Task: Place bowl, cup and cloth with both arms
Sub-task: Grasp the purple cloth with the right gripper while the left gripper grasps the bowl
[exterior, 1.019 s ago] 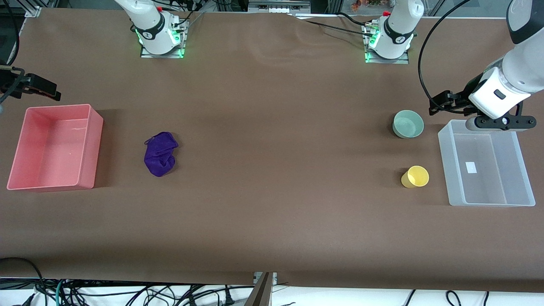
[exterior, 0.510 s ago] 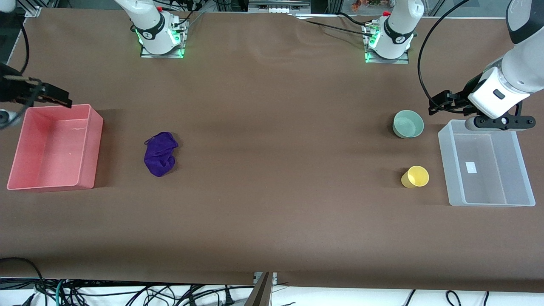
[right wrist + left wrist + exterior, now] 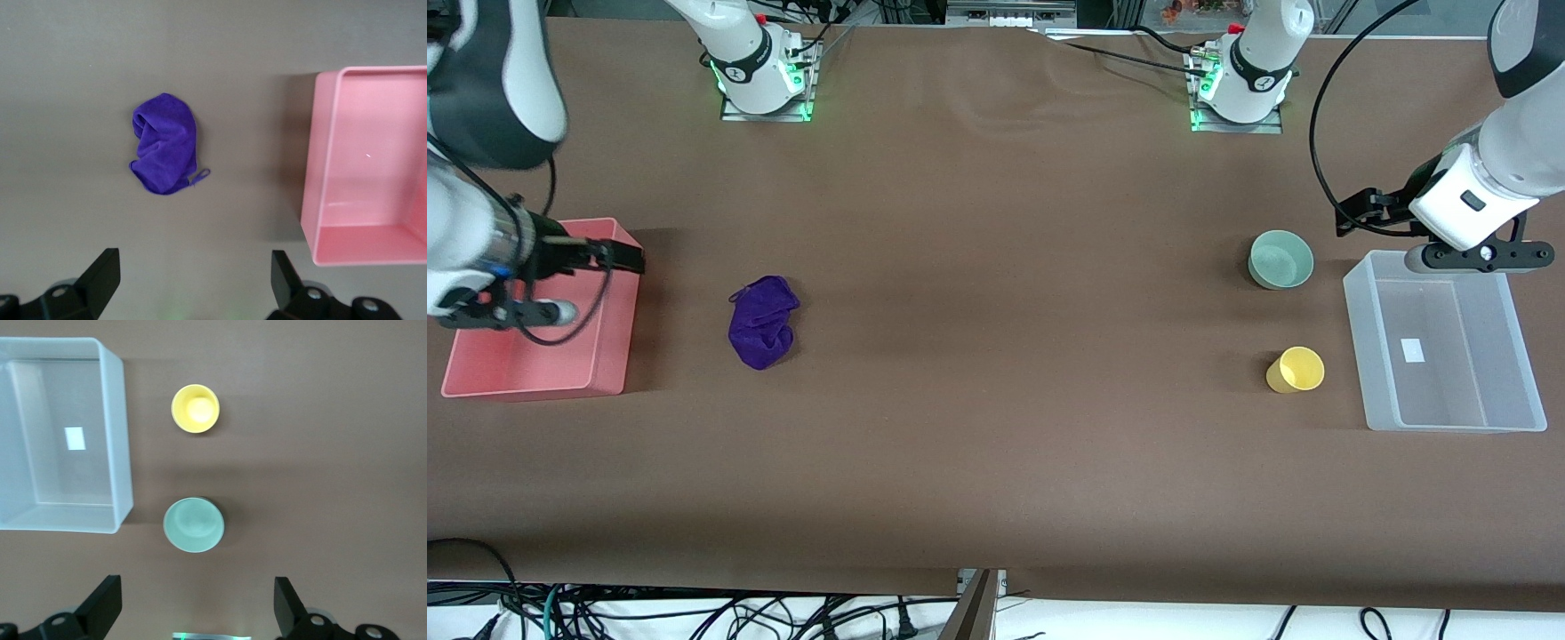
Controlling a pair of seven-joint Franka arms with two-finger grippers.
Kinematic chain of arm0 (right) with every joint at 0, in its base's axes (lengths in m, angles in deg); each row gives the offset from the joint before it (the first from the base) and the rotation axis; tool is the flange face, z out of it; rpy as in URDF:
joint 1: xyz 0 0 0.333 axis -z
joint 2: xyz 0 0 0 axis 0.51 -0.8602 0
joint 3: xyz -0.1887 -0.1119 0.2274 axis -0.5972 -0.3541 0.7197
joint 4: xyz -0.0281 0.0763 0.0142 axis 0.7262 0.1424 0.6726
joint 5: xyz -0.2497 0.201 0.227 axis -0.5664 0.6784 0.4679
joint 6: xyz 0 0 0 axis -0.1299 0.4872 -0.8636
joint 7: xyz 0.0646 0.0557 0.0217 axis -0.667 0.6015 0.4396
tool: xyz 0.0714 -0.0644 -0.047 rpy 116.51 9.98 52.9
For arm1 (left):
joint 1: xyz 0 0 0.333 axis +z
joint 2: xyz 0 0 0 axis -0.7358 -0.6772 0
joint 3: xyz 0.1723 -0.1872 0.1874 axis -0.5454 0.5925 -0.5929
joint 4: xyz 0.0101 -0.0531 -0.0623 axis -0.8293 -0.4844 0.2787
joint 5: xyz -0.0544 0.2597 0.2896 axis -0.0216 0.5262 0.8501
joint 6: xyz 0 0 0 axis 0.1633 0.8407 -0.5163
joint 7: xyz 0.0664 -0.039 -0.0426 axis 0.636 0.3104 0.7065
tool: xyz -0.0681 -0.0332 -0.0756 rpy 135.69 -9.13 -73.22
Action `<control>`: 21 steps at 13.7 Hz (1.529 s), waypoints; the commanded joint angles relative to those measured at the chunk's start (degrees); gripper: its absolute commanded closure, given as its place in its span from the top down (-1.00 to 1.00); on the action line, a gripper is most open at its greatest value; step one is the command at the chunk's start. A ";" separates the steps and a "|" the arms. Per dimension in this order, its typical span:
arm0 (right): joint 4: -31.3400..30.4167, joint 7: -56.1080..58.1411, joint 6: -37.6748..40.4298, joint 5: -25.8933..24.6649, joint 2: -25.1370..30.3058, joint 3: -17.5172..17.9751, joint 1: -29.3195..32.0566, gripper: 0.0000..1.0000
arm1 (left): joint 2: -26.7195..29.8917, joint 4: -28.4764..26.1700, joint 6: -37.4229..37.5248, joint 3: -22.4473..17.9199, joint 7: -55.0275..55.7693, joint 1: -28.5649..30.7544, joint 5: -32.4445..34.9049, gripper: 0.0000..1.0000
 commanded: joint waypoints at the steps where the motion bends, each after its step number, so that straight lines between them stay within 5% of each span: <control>1: -4.69 -0.78 -4.74 1.71 0.84 1.01 0.37 1.00 | -0.42 -4.58 0.01 -0.02 -6.43 0.55 1.75 1.00; 4: -9.07 -1.74 -11.05 3.28 -1.71 1.10 0.37 1.00 | -0.95 -11.70 -7.35 0.07 -10.38 1.69 1.76 0.98; 10: -27.26 -4.72 -35.73 4.88 -2.42 1.45 0.28 1.00 | -0.68 -33.67 -35.19 -0.02 -29.27 3.70 1.76 0.98; 13: -32.82 -7.80 -47.27 4.88 -5.66 2.59 -0.25 1.00 | -4.62 -37.82 -45.06 0.07 -40.26 7.14 1.76 0.98; 18: -34.23 -7.90 -53.26 4.88 -9.45 2.68 -1.65 0.97 | -7.45 -44.22 -55.95 0.07 -45.04 8.55 2.71 0.99; 19: -34.67 -7.90 -54.06 4.88 -9.80 2.68 -1.83 0.38 | -7.80 -45.99 -59.20 0.07 -45.04 8.72 5.68 0.98; 20: -34.67 -7.81 -53.71 4.79 -9.80 2.68 -1.83 -0.47 | -8.59 -46.52 -61.50 0.07 -45.04 9.42 7.19 0.94; 21: -34.67 -7.72 -53.10 4.79 -9.71 2.60 -1.83 -0.97 | -9.99 -46.53 -61.96 0.07 -45.04 10.12 7.29 0.84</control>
